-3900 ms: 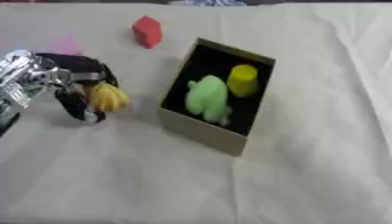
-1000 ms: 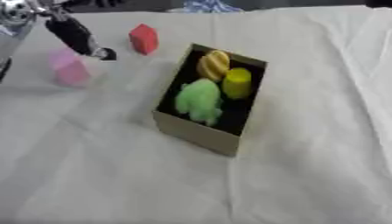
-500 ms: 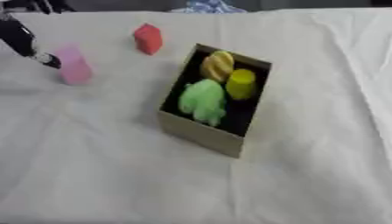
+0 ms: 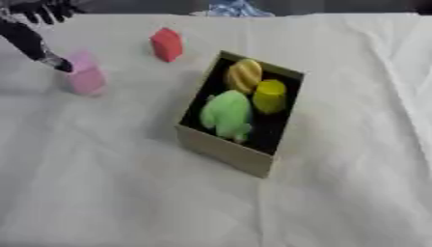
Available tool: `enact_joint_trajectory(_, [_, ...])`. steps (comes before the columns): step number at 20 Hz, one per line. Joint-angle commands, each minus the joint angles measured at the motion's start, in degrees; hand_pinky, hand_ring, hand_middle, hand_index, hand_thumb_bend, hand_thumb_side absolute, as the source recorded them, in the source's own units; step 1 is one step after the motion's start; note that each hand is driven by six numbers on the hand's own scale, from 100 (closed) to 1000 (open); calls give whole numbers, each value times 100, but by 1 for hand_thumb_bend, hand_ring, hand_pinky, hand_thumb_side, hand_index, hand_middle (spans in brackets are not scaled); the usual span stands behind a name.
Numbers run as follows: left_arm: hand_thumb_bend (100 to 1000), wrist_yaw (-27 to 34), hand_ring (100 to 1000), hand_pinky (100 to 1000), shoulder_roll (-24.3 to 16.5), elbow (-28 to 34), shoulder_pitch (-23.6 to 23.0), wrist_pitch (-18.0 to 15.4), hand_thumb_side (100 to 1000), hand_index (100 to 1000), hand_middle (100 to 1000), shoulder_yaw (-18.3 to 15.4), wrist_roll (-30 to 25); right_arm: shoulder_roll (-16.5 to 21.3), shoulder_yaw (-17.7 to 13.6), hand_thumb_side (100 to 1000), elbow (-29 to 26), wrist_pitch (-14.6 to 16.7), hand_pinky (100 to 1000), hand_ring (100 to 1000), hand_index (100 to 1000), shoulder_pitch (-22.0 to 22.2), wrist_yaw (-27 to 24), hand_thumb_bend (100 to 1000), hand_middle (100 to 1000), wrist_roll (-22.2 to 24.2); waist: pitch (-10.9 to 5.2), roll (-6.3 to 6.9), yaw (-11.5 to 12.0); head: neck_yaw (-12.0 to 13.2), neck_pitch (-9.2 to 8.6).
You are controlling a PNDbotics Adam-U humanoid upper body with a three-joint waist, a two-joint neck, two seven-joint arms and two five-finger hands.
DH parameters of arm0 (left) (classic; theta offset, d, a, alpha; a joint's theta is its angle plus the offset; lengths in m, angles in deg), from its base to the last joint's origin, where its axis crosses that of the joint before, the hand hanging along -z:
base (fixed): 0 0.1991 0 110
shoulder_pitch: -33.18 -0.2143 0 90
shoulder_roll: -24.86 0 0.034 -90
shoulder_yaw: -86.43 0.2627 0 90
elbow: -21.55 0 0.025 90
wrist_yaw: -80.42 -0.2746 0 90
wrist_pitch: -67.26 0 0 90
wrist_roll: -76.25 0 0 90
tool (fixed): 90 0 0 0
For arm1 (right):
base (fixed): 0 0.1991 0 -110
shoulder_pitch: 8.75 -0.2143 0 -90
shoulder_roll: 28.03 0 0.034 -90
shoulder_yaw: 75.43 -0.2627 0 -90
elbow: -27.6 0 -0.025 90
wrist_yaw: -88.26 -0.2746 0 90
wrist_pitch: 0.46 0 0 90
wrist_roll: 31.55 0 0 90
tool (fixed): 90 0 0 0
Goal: Pick up objects on the table and place them in the box.
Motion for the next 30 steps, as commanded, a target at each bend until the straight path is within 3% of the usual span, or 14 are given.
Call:
enact_joint_trajectory(1, [740, -33, 812, 815, 14, -281, 213, -2, 220, 870, 785, -144, 116, 129, -38, 523, -84, 3, 1000, 758, 835, -86, 16, 100, 765, -17, -80, 1, -5, 30, -95])
enact_joint_trajectory(7, [771, -208, 824, 824, 167, -613, 310, 20, 217, 876, 802, -166, 71, 113, -17, 523, -84, -7, 1000, 757, 835, -106, 9, 100, 764, -7, -25, 17, -1, 44, -115])
enact_joint_trajectory(14, [743, -614, 822, 821, 418, -1211, 385, 40, 208, 874, 801, -314, 192, 86, -13, 523, -84, -3, 1000, 756, 835, -115, 1, 100, 764, -12, 19, -1, -50, 102, -169])
enact_joint_trajectory(16, [704, -680, 808, 811, 475, -1317, 398, 17, 204, 869, 781, -359, 251, 81, -15, 523, -84, 3, 1000, 756, 835, -114, 2, 100, 764, -15, 35, -11, -62, 108, -178])
enact_joint_trajectory(18, [605, -693, 769, 787, 521, -1369, 405, 13, 203, 848, 721, -395, 335, 76, -13, 523, -84, 3, 1000, 756, 835, -112, 2, 100, 764, -17, 48, -18, -64, 112, -179])
enact_joint_trajectory(23, [354, -631, 717, 754, 557, -1300, 406, 38, 100, 783, 649, -394, 454, 67, -8, 523, -84, -7, 1000, 755, 835, -97, -3, 100, 763, -22, 49, -20, -52, 111, -147])
enact_joint_trajectory(26, [273, -618, 687, 736, 547, -1171, 409, 78, 100, 755, 616, -378, 450, 61, -6, 523, -84, -10, 1000, 756, 835, -89, -11, 100, 763, -24, 25, -17, -48, 105, -137])
enact_joint_trajectory(30, [258, -613, 679, 730, 481, -771, 413, 76, 100, 749, 609, -329, 449, 63, -13, 523, -84, -8, 1000, 756, 835, -72, -17, 100, 763, -28, -14, -9, -49, 83, -116])
